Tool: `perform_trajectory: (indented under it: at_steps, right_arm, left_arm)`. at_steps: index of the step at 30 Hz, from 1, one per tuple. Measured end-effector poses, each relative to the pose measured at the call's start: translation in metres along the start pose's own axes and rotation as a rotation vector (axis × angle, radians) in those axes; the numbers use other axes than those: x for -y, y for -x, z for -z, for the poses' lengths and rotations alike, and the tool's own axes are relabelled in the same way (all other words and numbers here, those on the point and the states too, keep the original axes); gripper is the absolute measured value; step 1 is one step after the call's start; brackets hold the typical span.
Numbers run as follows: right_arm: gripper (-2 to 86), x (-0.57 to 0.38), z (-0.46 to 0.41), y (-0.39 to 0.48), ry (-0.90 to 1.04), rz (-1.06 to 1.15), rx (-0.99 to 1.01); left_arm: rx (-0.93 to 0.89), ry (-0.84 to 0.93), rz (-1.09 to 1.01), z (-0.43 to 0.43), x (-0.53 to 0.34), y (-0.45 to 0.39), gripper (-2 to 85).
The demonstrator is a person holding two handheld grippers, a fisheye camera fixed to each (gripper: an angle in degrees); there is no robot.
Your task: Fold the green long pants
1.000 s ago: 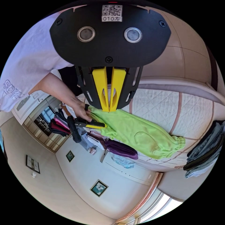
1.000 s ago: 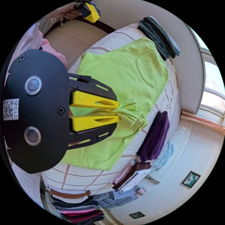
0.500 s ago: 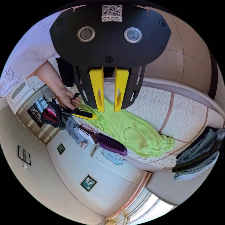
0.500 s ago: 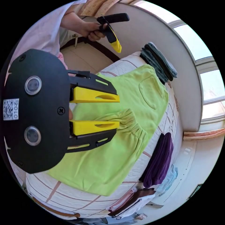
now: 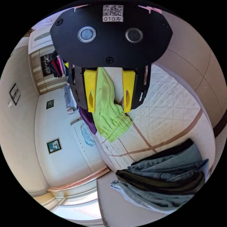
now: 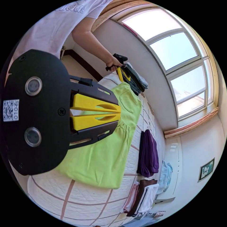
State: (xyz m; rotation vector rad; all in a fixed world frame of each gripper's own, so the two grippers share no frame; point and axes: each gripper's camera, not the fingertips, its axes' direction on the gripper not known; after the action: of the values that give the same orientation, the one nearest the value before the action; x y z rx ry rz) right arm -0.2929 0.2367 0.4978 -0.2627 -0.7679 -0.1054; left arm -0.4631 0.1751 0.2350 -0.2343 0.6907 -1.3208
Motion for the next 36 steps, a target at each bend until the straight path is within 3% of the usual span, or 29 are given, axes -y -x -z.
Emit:
perform_trajectory:
  at_steps: [3, 7, 10, 12, 15, 17, 19, 20, 22, 24, 26, 28, 33, 36]
  right_arm:
    - [2.5, -0.018, 0.042, -0.01, -0.041, -0.007, -0.09]
    - [2.6, -0.036, 0.076, -0.032, -0.075, -0.059, -0.134]
    - [2.7, -0.044, 0.094, -0.048, -0.074, -0.081, -0.14]
    - [2.8, -0.048, 0.108, -0.06, -0.088, -0.098, -0.141]
    - [2.8, -0.051, 0.124, -0.074, -0.106, -0.115, -0.137]
    - [2.9, -0.052, 0.133, -0.082, -0.104, -0.12, -0.158]
    - [2.9, -0.054, 0.141, -0.092, -0.107, -0.133, -0.186]
    - [2.9, -0.056, 0.146, -0.1, -0.11, -0.149, -0.198]
    - [2.9, -0.059, 0.15, -0.114, -0.11, -0.178, -0.201]
    - [2.9, -0.065, 0.15, -0.134, -0.085, -0.223, -0.196]
    - [3.0, -0.07, 0.146, -0.151, -0.045, -0.267, -0.163]
    - [3.2, -0.074, 0.141, -0.167, 0.006, -0.313, -0.091]
    - [6.3, -0.065, 0.134, -0.191, 0.001, -0.329, -0.001]
    - [10.0, -0.032, 0.123, -0.209, 0.054, -0.324, 0.028]
  left_arm:
    - [-0.026, 0.028, 0.114, -0.033, 0.008, 0.011, 12.1]
    - [-0.019, -0.077, 0.214, -0.047, 0.001, 0.013, 9.4]
    - [0.089, -0.105, 0.161, -0.058, -0.003, -0.022, 7.4]
    - [0.147, -0.143, 0.009, -0.066, -0.011, -0.071, 6.5]
    - [0.287, -0.129, -0.496, -0.095, -0.05, -0.209, 5.7]
    - [0.408, -0.06, -1.068, -0.141, -0.141, -0.332, 5.5]
    - [0.429, -0.013, -1.429, -0.177, -0.235, -0.386, 5.6]
    - [0.411, 0.021, -1.577, -0.2, -0.295, -0.402, 5.7]
    - [0.355, 0.101, -1.684, -0.239, -0.372, -0.404, 6.0]
    - [0.354, 0.237, -1.709, -0.293, -0.431, -0.387, 6.5]
    - [0.41, 0.509, -1.681, -0.365, -0.481, -0.348, 7.0]
    - [0.376, 0.366, -1.681, -0.349, -0.496, -0.342, 7.5]
    - [0.148, 0.338, -1.679, -0.278, -0.503, -0.334, 8.5]
    - [0.301, 0.253, -1.609, -0.25, -0.488, -0.301, 9.1]
